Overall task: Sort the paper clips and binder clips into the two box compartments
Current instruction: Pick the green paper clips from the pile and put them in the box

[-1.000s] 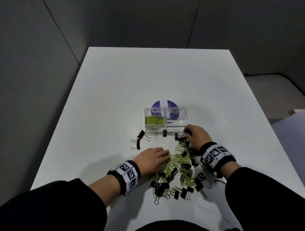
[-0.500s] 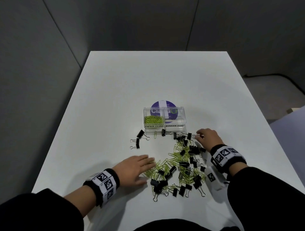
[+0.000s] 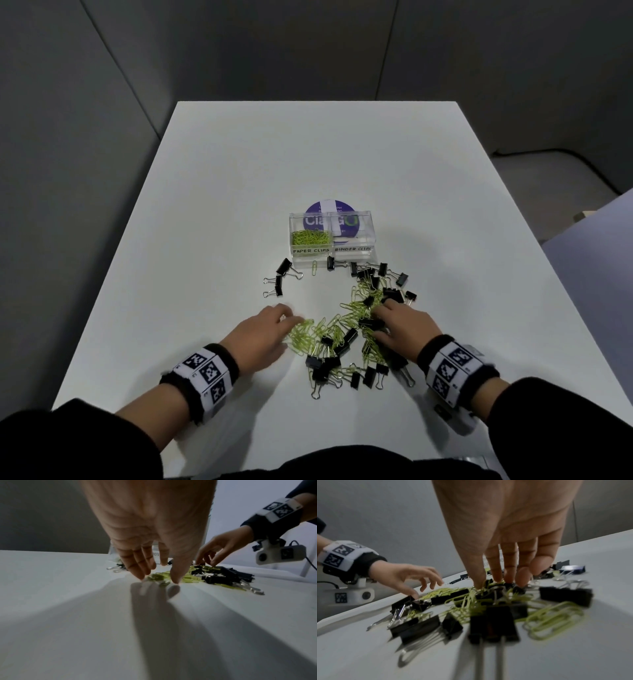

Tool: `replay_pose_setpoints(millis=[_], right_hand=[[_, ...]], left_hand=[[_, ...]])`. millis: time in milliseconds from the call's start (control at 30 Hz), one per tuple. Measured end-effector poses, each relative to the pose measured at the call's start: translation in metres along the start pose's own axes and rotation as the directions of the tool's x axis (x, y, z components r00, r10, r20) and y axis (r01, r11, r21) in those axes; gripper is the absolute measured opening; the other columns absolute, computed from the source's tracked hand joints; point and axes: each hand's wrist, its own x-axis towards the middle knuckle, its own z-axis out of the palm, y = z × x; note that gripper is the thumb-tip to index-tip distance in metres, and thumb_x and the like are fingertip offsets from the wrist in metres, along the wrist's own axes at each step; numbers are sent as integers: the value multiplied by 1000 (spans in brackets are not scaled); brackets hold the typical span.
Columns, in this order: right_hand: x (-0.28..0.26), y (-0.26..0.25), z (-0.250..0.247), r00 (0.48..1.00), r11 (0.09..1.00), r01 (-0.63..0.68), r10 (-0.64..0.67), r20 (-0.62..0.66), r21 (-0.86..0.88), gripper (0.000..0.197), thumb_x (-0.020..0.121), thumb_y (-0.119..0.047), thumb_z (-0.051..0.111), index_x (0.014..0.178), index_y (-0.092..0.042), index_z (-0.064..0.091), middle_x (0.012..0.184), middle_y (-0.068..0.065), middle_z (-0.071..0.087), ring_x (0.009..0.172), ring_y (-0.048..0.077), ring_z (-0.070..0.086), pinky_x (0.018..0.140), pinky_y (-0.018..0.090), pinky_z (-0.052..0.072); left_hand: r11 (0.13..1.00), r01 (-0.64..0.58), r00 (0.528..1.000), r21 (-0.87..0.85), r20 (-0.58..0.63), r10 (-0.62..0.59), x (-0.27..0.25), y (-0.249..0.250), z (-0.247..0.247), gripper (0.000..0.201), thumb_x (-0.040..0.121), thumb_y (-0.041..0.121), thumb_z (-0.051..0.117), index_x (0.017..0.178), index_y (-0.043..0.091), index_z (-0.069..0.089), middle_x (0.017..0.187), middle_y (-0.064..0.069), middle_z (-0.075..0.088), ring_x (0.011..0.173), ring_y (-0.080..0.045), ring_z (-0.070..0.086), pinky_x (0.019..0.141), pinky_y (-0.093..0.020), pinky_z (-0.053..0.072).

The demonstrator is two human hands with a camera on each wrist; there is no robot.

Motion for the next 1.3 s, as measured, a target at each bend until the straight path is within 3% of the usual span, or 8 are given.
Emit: replay_pose_setpoints(millis=[100,467,567,700,967,1133,1233,1300], right_hand=[[6,-11,7,999,1000,-26,26,-42,14,36,92,-36,48,123,-19,45,122,1,52,110,19,53,85,33,48],[6,-11,8,997,990,79,-78,-12,118,33,91,-28,52,121,-15,49,120,4,50,106,21,53,87,30,48],[4,-8,7,996,985,79,-85,33,152,37,89,-20,56,124,-13,50,124,7,47,111,22,51,93,27,44],[6,-9,5,997,978,78,-75,-23,193,28,91,-16,53,118,-9,57,122,7,52,107,21,55,95,25,46],[-8,5,-8,993,997,7,2,-121,77,22,91,-35,50,101,-16,54,98,-3,53,84,12,49,70,22,42],[-40,11,5,997,997,-62,64,36,-43,26,89,-40,50,103,-17,53,104,-1,61,85,17,55,65,24,38],[-54,11,15,994,995,-101,101,50,-13,30,89,-40,51,106,-16,50,108,1,60,88,20,55,65,25,35],[-58,9,22,992,993,-117,117,47,9,32,88,-39,52,108,-14,48,110,1,59,92,21,58,66,26,39]], left_hand=[[989,-140,990,38,-24,141,6,21,-3,40,82,30,61,119,17,55,112,-4,59,96,-21,60,72,-28,49],[985,-153,972,79,191,136,14,43,9,32,93,28,48,120,11,52,113,-11,55,102,-29,54,79,-38,44],[979,-178,972,103,172,159,13,40,9,31,92,25,45,118,10,53,108,-13,55,93,-31,57,69,-34,41],[975,-203,970,87,152,188,10,37,-1,31,78,32,38,87,15,62,78,-4,59,60,-23,60,46,-21,36],[941,-257,960,218,-58,276,17,27,-14,30,65,50,75,72,25,61,85,7,64,75,-13,62,62,-19,48],[982,-148,987,115,82,139,10,44,-15,26,95,29,45,110,9,53,100,-8,64,92,-27,58,75,-32,40],[987,-159,985,36,69,156,2,46,-3,20,83,20,41,90,18,60,69,4,65,61,-17,60,54,-21,44],[988,-148,988,52,57,145,0,47,6,33,79,27,29,87,19,59,74,4,65,65,-17,59,58,-20,43]])
